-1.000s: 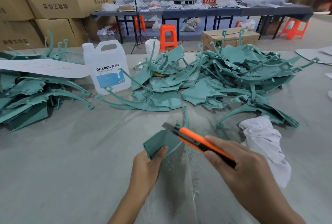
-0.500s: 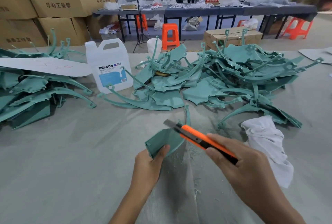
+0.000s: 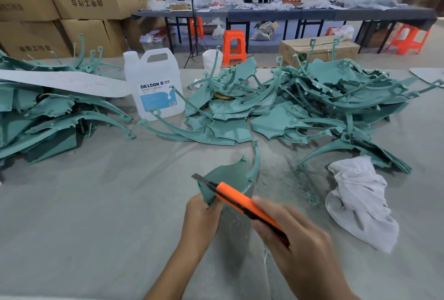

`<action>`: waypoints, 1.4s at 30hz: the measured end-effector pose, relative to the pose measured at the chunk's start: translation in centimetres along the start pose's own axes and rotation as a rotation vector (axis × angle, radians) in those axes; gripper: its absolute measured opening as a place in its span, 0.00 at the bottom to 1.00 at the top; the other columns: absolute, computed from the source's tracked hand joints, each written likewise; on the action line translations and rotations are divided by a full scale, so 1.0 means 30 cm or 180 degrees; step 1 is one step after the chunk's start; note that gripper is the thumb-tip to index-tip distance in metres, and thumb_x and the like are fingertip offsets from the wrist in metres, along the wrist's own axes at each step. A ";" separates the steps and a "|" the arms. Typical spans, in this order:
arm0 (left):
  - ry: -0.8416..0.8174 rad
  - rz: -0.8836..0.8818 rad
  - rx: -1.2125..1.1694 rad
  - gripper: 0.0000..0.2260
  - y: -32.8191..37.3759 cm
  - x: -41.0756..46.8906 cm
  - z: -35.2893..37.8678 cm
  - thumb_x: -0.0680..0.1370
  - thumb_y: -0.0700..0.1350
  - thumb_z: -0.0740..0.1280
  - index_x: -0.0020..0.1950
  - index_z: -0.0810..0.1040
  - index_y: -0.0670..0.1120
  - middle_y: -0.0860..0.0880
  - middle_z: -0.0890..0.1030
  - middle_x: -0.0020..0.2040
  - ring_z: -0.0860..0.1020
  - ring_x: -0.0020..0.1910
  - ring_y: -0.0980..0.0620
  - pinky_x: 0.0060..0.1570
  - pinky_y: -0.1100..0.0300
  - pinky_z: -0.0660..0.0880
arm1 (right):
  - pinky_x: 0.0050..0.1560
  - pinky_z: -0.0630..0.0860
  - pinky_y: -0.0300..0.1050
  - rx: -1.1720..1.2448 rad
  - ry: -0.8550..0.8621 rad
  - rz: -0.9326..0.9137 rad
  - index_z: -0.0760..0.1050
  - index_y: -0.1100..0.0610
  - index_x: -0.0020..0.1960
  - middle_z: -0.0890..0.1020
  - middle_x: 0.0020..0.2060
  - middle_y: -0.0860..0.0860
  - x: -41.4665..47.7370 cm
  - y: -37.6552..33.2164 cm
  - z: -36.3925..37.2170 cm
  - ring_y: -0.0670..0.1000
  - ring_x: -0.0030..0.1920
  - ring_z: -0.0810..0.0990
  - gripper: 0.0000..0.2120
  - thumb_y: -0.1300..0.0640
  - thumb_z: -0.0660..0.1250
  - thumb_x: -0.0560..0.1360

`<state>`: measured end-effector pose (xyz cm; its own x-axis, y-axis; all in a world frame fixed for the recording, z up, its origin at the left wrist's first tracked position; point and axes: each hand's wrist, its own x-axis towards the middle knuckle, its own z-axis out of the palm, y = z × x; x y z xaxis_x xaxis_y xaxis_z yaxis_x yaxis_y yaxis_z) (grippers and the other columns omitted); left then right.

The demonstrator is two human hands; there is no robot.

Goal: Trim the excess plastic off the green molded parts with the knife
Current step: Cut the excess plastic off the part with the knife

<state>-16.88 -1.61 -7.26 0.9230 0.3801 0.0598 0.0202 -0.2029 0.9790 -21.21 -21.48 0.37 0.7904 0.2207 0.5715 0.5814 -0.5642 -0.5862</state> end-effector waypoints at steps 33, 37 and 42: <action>0.0032 0.0963 0.1868 0.22 0.257 0.023 -0.086 0.74 0.57 0.74 0.65 0.71 0.67 0.70 0.76 0.53 0.75 0.52 0.63 0.49 0.63 0.72 | 0.39 0.78 0.34 0.1113 0.0551 0.1804 0.78 0.32 0.60 0.86 0.42 0.43 -0.061 0.225 0.011 0.44 0.39 0.84 0.18 0.41 0.70 0.71; -0.0507 0.0945 0.2650 0.14 0.314 0.066 -0.090 0.77 0.56 0.70 0.62 0.76 0.64 0.61 0.83 0.49 0.80 0.50 0.54 0.46 0.57 0.74 | 0.29 0.76 0.37 0.1199 0.0423 0.1837 0.81 0.32 0.56 0.83 0.33 0.46 -0.050 0.201 -0.003 0.48 0.27 0.80 0.15 0.50 0.73 0.75; -0.1131 0.0707 0.2523 0.11 0.318 0.090 -0.211 0.77 0.50 0.73 0.50 0.78 0.67 0.64 0.82 0.41 0.79 0.41 0.61 0.46 0.55 0.77 | 0.26 0.71 0.33 0.1284 0.0315 0.1871 0.84 0.38 0.54 0.77 0.25 0.46 -0.024 0.180 -0.075 0.44 0.24 0.73 0.12 0.45 0.73 0.71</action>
<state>-16.63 3.19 3.48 0.9991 -0.0174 0.0391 -0.0353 -0.8522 0.5221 -19.06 -26.47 -1.91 0.9845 -0.1132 0.1342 0.1061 -0.2253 -0.9685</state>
